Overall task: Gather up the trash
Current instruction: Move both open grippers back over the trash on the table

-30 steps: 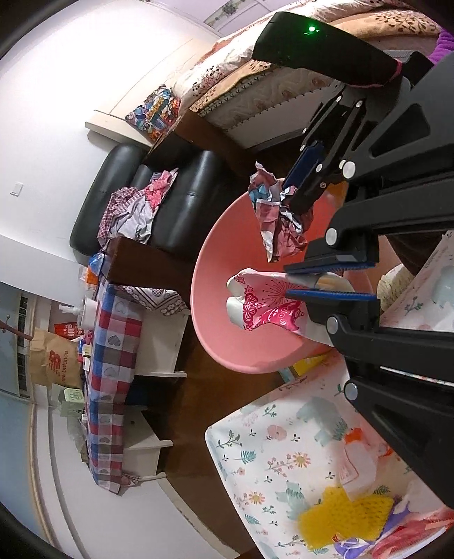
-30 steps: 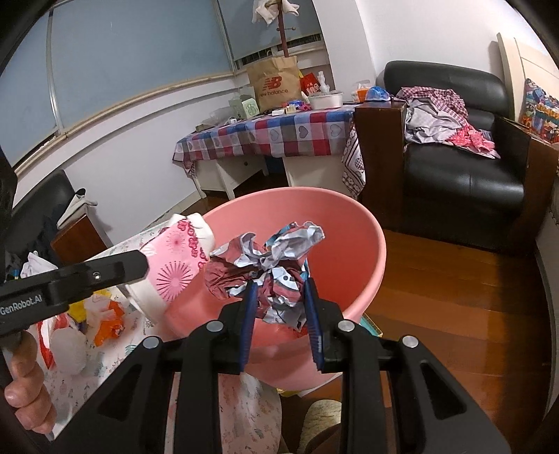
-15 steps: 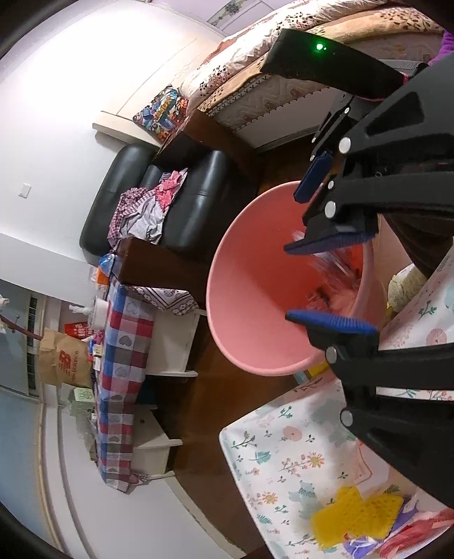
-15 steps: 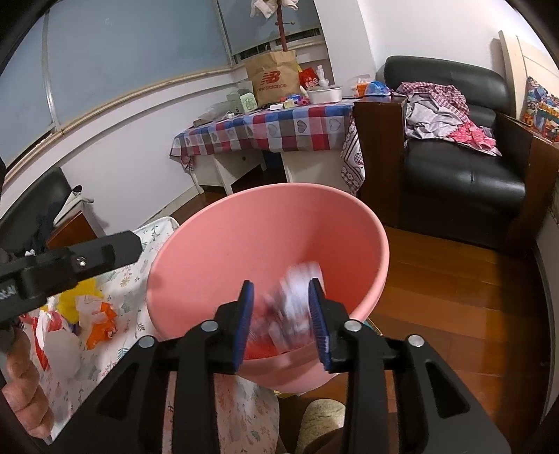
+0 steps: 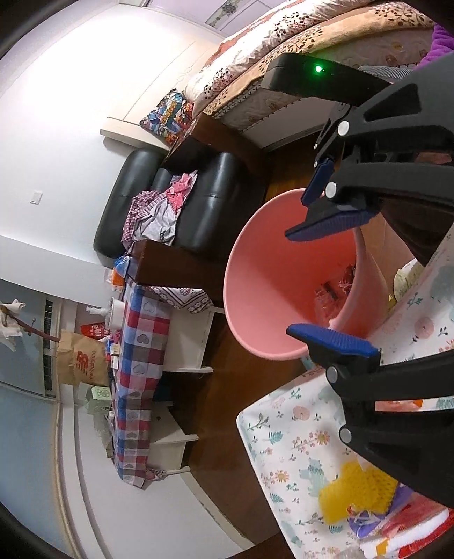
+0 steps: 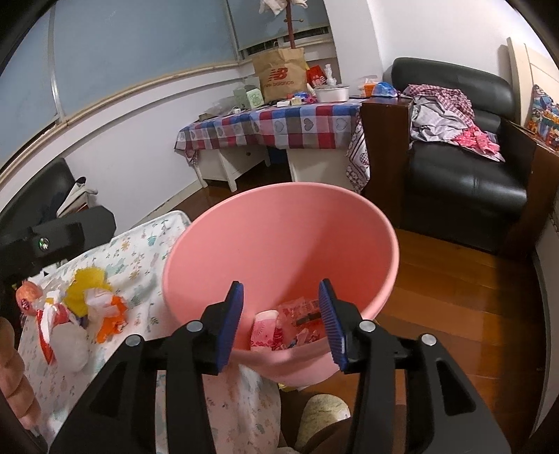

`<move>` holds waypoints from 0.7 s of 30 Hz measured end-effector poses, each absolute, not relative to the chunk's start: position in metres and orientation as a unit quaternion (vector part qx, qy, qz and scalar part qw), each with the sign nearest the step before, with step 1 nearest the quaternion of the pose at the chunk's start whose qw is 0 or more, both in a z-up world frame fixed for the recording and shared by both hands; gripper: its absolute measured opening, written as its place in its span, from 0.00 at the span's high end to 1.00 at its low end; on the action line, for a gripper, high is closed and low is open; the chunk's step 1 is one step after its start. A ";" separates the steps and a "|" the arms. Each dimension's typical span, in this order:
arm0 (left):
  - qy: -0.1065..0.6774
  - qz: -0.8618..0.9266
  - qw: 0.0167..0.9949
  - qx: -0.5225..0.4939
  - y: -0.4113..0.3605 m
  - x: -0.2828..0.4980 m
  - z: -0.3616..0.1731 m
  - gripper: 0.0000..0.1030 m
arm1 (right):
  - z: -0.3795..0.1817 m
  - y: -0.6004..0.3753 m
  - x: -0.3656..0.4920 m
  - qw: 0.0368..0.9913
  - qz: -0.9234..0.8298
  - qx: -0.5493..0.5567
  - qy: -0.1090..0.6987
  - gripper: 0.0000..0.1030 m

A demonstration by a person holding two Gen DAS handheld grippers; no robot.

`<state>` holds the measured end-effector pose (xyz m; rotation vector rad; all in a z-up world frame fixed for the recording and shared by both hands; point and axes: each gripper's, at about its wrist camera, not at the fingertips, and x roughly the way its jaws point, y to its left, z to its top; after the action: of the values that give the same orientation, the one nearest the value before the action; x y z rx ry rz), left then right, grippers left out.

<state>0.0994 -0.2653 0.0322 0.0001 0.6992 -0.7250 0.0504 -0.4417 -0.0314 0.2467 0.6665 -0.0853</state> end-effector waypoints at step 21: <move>0.295 -0.291 0.910 -0.001 -0.161 0.056 0.059 0.45 | 0.004 -0.380 0.033 0.941 0.031 0.092 0.325 0.55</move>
<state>0.0556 -0.1611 0.0590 -0.0017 0.6077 -0.6004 0.0325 -0.3800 0.0036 0.1872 0.6633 0.0636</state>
